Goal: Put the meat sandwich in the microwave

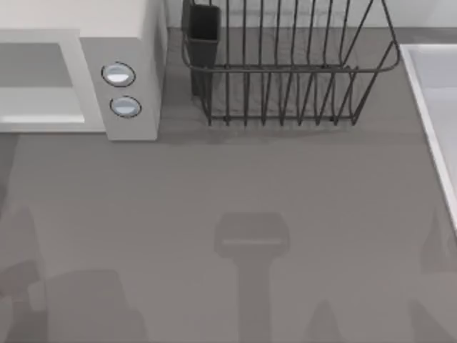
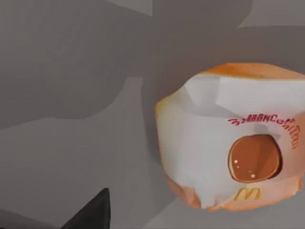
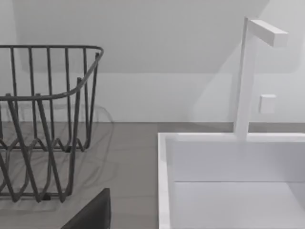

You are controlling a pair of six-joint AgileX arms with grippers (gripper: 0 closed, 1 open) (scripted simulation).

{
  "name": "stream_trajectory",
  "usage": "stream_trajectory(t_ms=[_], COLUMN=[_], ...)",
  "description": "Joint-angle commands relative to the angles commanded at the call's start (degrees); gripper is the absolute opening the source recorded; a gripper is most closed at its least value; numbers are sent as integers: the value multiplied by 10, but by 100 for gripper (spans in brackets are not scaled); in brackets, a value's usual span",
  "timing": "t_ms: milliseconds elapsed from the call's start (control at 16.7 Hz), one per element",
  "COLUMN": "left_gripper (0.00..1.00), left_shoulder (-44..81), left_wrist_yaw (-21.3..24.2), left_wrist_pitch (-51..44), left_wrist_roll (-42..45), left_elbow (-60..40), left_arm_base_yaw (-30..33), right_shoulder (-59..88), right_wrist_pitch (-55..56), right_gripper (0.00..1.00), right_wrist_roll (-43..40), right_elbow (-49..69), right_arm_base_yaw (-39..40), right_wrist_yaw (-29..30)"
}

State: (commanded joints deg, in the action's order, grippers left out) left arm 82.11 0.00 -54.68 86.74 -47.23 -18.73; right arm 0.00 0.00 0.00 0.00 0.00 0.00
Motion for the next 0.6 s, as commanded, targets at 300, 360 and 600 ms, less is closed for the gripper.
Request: stream_trajectory(t_ms=[300, 360, 600], left_gripper=[100, 100, 100], left_shoulder=[4, 11, 64], left_wrist_yaw=[0, 0, 0], left_wrist_pitch=[10, 24, 132], left_wrist_roll=[-1, -1, 1], left_elbow=[8, 15, 62], left_arm_base_yaw=[2, 2, 0], right_shoulder=[0, 0, 0], right_wrist_pitch=[0, 0, 0], right_gripper=[100, 100, 100], right_wrist_roll=[0, 0, 0], right_elbow=[0, 0, 0], right_arm_base_yaw=[0, 0, 0], right_wrist_yaw=[0, 0, 0])
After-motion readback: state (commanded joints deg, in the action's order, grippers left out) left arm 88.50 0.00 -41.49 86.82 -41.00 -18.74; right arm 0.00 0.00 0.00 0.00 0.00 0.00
